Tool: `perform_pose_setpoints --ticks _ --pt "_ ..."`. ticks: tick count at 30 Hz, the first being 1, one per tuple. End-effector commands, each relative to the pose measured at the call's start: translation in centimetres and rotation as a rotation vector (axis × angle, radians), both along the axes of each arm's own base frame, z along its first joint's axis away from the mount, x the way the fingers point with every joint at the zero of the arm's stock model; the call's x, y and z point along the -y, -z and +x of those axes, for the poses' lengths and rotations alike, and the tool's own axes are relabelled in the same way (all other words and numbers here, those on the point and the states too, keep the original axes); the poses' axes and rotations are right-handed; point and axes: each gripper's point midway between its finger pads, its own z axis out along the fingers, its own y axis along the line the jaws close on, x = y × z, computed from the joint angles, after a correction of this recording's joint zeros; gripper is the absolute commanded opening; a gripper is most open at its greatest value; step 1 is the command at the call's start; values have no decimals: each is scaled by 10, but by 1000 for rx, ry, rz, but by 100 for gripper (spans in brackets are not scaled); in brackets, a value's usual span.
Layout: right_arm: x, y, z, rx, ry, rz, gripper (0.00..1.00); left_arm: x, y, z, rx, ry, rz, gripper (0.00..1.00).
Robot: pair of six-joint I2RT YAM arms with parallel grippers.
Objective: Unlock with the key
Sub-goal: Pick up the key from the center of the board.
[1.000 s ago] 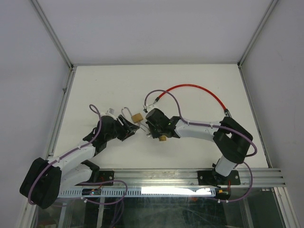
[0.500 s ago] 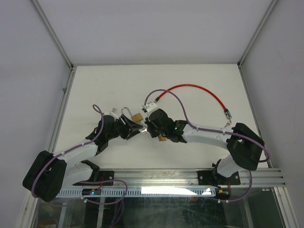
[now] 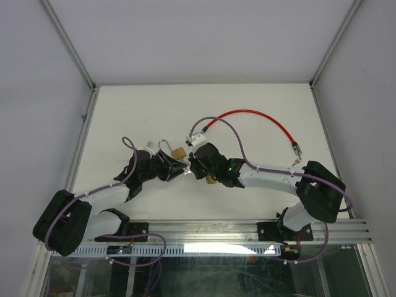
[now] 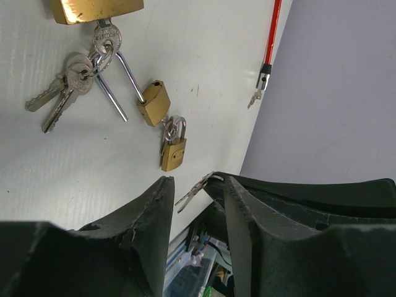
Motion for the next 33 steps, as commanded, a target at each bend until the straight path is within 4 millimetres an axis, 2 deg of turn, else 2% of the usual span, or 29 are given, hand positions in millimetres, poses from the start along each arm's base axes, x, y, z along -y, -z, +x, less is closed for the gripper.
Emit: perform_pose_setpoints --ticks 1,10,16,26,30,33 --pt "-13 -36 8 61 27 122 0 5 -11 3 36 5 -43 38" --pt "-13 -40 7 66 33 156 0 6 -12 1 30 4 -66 38" --pt "-13 -42 5 55 39 186 0 6 -15 0 53 8 -78 28" --pt "-14 -45 3 19 60 242 0 8 -30 -4 118 37 -110 11" --pt "-16 -46 2 7 56 271 0 7 -36 -4 153 33 -109 1" --pt "-15 -45 0 -6 54 281 0 4 -38 -2 181 22 -95 0"
